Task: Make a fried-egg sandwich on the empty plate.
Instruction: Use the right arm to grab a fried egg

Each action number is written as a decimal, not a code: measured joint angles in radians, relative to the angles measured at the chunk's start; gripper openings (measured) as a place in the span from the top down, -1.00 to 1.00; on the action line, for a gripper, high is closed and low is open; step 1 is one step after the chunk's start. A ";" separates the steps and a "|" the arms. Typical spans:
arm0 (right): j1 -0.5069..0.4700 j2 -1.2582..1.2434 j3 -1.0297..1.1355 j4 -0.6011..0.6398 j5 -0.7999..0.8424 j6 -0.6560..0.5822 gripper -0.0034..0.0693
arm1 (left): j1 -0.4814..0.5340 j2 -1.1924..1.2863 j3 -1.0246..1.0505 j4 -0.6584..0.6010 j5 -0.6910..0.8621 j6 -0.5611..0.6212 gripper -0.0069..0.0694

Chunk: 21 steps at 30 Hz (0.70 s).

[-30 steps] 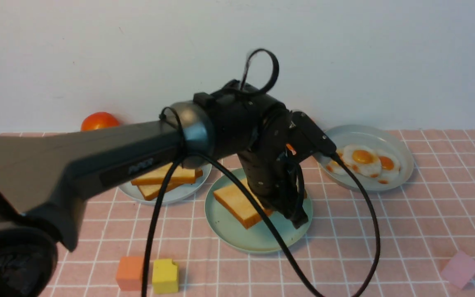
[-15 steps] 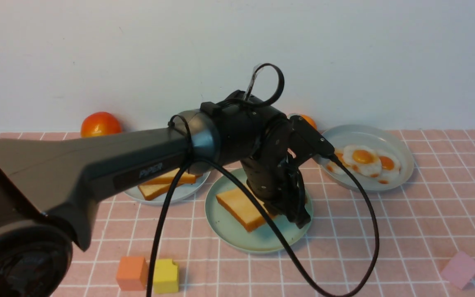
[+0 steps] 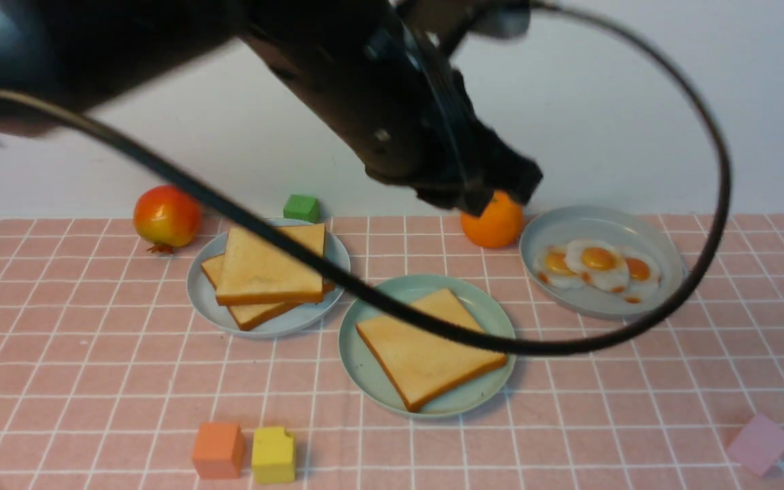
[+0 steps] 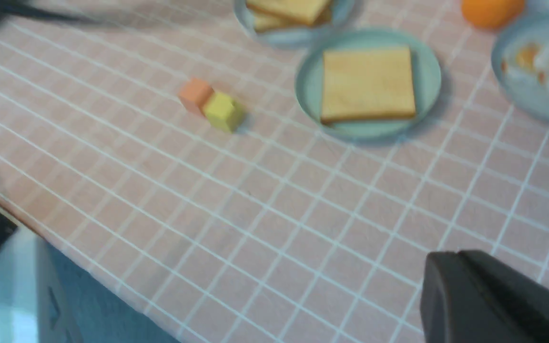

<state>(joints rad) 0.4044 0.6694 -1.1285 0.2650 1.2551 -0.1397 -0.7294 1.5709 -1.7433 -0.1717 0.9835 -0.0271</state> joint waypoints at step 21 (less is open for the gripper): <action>-0.057 1.286 -0.429 -0.390 -0.213 0.000 0.14 | 0.000 -0.964 0.933 -0.152 -0.284 0.092 0.79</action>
<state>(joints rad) 0.3472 1.9553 -1.5571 -0.1254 1.0425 -0.1395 -0.7294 0.6071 -0.8099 -0.3242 0.7000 0.0647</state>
